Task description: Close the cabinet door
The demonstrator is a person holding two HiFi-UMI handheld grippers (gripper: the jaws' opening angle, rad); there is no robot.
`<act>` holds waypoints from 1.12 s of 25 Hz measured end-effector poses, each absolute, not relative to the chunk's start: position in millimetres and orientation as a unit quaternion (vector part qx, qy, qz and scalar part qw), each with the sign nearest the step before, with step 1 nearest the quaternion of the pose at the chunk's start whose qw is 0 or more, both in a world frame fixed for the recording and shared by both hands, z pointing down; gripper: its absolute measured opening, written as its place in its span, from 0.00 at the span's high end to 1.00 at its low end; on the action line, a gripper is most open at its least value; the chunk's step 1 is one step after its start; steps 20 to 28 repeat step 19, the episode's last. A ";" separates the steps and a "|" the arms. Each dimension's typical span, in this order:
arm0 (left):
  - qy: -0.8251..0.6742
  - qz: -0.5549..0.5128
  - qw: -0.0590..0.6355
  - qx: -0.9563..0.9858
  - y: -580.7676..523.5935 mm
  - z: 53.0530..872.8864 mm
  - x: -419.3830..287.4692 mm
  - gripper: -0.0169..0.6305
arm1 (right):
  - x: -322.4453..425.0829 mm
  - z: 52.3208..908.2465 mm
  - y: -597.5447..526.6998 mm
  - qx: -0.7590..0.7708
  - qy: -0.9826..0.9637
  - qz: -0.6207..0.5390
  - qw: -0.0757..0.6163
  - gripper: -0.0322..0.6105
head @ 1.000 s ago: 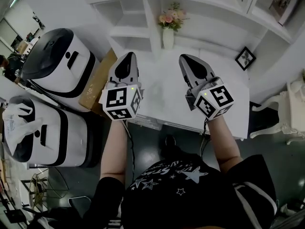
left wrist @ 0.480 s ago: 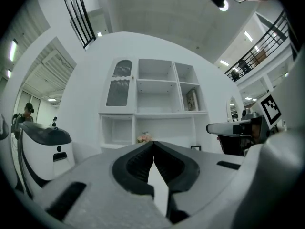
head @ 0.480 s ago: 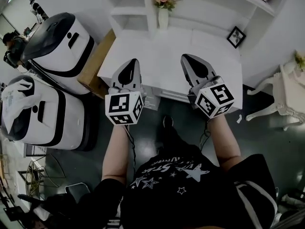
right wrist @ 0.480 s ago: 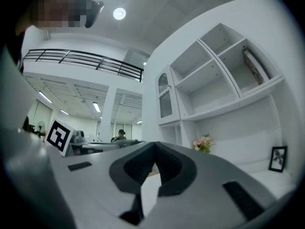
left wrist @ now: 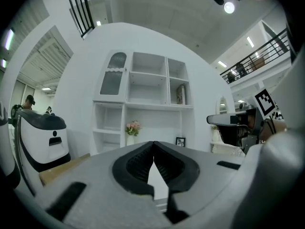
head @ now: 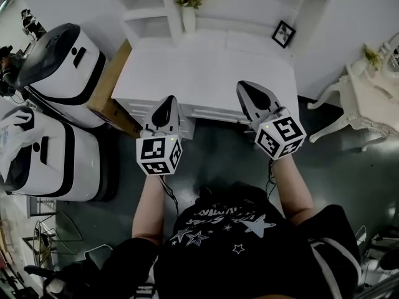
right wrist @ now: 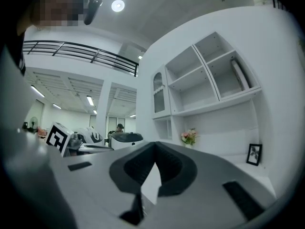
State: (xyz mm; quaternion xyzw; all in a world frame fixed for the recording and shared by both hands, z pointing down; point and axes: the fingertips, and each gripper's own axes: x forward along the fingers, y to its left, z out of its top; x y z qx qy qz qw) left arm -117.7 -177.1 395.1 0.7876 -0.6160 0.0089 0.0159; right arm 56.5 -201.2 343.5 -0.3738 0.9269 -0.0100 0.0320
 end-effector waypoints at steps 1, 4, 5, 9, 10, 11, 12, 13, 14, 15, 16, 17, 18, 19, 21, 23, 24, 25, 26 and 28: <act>-0.616 0.010 0.019 0.787 -174.6 397.9 -113.1 0.96 | 62.1 344.2 -199.5 -0.374 0.927 -0.009 0.030 0.94; -0.618 0.014 0.022 0.786 -165.4 404.2 -94.4 0.96 | 81.5 349.3 -193.4 -0.371 0.928 -0.011 0.024 0.94; -0.618 0.016 0.023 0.786 -162.0 405.9 -86.0 0.96 | 89.6 352.0 -190.4 -0.370 0.929 -0.014 0.022 0.94; -0.618 0.027 0.026 0.785 -144.9 414.3 -45.4 0.96 | 129.5 363.6 -175.2 -0.366 0.930 -0.026 0.012 0.94; -0.620 0.028 0.026 0.784 -138.8 415.6 -35.1 0.96 | 139.8 365.7 -170.8 -0.365 0.930 -0.028 0.011 0.94; -0.622 0.028 0.026 0.782 -132.1 415.8 -25.2 0.96 | 149.7 367.6 -166.2 -0.364 0.931 -0.031 0.011 0.94; -0.625 0.027 0.026 0.780 -125.1 415.2 -15.5 0.96 | 159.3 369.4 -161.5 -0.364 0.931 -0.033 0.012 0.94; -0.627 0.024 0.025 0.778 -118.0 414.1 -5.6 0.96 | 169.0 370.8 -156.6 -0.363 0.931 -0.036 0.012 0.94; -0.629 0.022 0.024 0.777 -111.0 412.7 4.6 0.96 | 178.8 371.8 -151.6 -0.363 0.931 -0.037 0.012 0.94; -0.630 0.021 0.023 0.776 -104.0 411.3 14.5 0.96 | 188.2 372.3 -146.0 -0.362 0.931 -0.038 0.012 0.94; -0.631 0.020 0.022 0.775 -97.0 410.2 23.8 0.96 | 197.0 372.4 -139.9 -0.361 0.932 -0.038 0.012 0.94; -0.632 0.019 0.021 0.774 -90.0 409.3 32.4 0.96 | 205.4 372.3 -133.2 -0.359 0.932 -0.038 0.012 0.94; -0.633 0.019 0.021 0.773 -83.1 408.5 40.6 0.96 | 213.5 372.2 -126.3 -0.358 0.933 -0.036 0.011 0.94; -0.635 0.018 0.021 0.772 -76.2 407.8 48.6 0.96 | 221.5 371.9 -119.4 -0.356 0.934 -0.035 0.011 0.94; -0.635 0.018 0.021 0.772 -76.2 407.8 48.6 0.96 | 221.5 371.9 -119.4 -0.356 0.934 -0.035 0.011 0.94; -0.635 0.018 0.021 0.772 -76.2 407.8 48.6 0.96 | 221.5 371.9 -119.4 -0.356 0.934 -0.035 0.011 0.94; -0.635 0.018 0.021 0.772 -76.2 407.8 48.6 0.96 | 221.5 371.9 -119.4 -0.356 0.934 -0.035 0.011 0.94; -0.635 0.018 0.021 0.772 -76.2 407.8 48.6 0.96 | 221.5 371.9 -119.4 -0.356 0.934 -0.035 0.011 0.94; -0.635 0.018 0.021 0.772 -76.2 407.8 48.6 0.96 | 221.5 371.9 -119.4 -0.356 0.934 -0.035 0.011 0.94; -0.635 0.018 0.021 0.772 -76.2 407.8 48.6 0.96 | 221.5 371.9 -119.4 -0.356 0.934 -0.035 0.011 0.94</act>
